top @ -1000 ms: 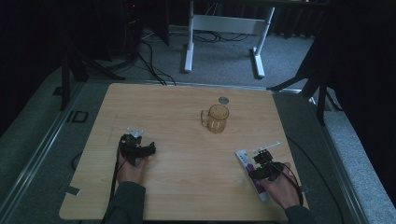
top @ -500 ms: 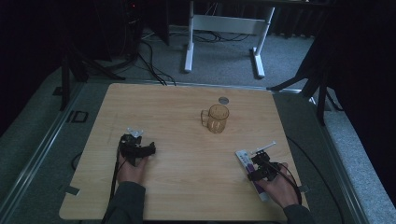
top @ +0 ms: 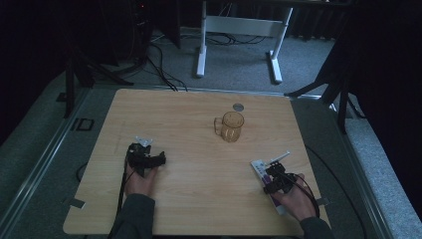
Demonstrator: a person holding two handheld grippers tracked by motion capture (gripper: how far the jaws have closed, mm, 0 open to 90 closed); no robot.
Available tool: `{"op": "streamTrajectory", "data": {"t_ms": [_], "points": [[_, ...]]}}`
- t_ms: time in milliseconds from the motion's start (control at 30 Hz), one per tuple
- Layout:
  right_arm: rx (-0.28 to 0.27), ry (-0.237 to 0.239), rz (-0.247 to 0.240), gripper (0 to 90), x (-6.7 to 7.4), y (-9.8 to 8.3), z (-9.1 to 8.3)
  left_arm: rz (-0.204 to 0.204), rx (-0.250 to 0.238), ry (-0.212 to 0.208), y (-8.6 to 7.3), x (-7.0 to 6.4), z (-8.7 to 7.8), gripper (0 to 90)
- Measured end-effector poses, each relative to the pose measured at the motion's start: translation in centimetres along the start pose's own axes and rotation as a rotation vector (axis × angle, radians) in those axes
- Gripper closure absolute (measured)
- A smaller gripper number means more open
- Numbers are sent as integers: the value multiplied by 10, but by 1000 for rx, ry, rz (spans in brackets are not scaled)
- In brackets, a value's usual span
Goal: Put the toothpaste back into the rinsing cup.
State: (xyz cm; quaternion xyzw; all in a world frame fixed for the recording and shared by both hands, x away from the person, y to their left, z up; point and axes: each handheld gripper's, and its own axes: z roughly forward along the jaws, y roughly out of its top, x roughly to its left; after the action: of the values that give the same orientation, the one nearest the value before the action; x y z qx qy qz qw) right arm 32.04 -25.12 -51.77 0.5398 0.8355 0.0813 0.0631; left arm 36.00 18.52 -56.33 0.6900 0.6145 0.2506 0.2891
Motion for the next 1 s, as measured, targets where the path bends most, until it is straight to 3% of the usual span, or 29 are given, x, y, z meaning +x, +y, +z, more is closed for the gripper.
{"op": "streamTrajectory", "data": {"t_ms": [233,600,1000], "points": [[20,2,-1,591,0,3,1,0,0,0,0,0,0,146],[20,-1,-22,676,0,4,-2,-2,-2,0,0,0,0,146],[-4,25,6,699,-3,3,-3,0,-1,0,0,0,0,146]]}}
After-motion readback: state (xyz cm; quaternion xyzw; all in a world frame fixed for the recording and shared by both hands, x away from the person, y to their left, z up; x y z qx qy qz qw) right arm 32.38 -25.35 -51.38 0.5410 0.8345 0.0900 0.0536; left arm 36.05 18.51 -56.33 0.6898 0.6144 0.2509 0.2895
